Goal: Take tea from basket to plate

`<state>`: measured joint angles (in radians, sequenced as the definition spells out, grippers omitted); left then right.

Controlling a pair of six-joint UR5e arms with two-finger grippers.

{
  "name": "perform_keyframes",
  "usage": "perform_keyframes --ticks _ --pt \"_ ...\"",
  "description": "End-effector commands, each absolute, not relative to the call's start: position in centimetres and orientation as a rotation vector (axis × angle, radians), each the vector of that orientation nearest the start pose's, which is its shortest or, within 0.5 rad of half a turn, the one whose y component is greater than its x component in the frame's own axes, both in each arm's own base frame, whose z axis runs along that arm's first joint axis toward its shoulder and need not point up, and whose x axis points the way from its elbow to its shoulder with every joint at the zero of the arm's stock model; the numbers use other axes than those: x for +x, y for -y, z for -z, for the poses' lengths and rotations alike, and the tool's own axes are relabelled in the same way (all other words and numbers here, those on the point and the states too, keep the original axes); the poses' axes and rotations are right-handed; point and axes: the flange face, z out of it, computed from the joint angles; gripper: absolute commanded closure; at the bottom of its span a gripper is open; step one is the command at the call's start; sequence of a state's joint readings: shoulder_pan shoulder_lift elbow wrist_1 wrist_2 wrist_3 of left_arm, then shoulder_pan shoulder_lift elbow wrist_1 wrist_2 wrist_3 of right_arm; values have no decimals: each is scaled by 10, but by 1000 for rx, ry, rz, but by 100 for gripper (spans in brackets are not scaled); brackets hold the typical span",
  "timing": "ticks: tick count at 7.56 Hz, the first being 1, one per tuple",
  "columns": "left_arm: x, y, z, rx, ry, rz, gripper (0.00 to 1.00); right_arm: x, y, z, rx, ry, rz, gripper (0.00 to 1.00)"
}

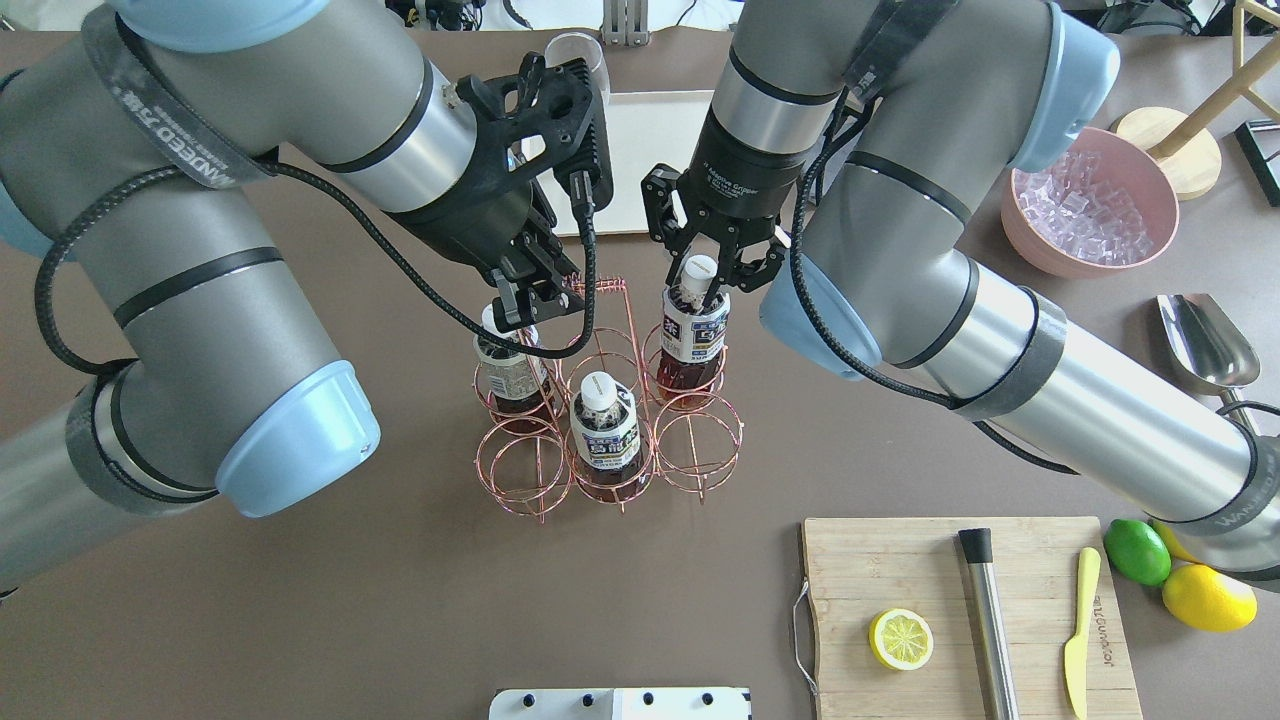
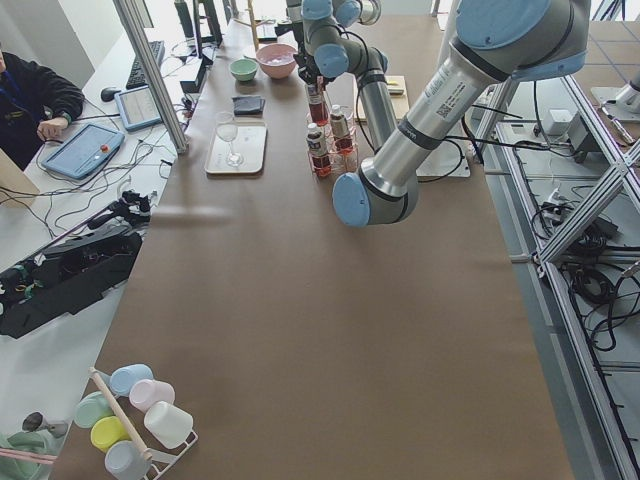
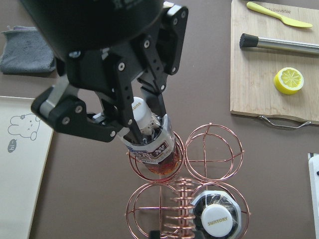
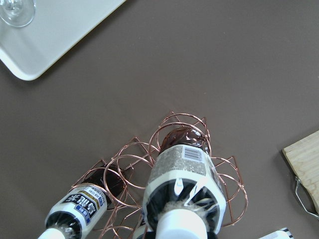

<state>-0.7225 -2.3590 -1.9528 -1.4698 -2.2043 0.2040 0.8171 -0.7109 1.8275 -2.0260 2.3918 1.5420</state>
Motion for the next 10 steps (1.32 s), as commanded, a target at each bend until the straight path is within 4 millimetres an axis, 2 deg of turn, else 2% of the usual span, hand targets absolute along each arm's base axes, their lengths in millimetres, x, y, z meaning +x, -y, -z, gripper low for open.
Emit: perform_keyframes --ticks 1,3,4,5,6,7,8,10 --pt "381 435 -57 858 -934 -1256 100 -329 492 -37 -471 907 -504 100" --pt "376 435 -57 866 -933 -1253 100 -303 525 -41 -420 916 -508 100" --pt "371 437 -55 873 -930 -1247 100 -296 561 -46 -398 898 -501 100" --pt "362 439 -53 885 -924 -1236 100 -295 602 -59 -391 869 -484 100" --pt "335 454 -49 907 -895 -1196 100 -304 633 -77 -381 842 -442 100" --pt "315 458 -46 914 -889 -1179 100 -315 679 -105 -353 866 -437 100" --pt "302 463 -46 910 -907 -1171 100 -317 708 -127 -349 895 -438 100" --pt "273 480 -53 903 -906 -1130 100 -338 742 -135 -340 897 -430 100"
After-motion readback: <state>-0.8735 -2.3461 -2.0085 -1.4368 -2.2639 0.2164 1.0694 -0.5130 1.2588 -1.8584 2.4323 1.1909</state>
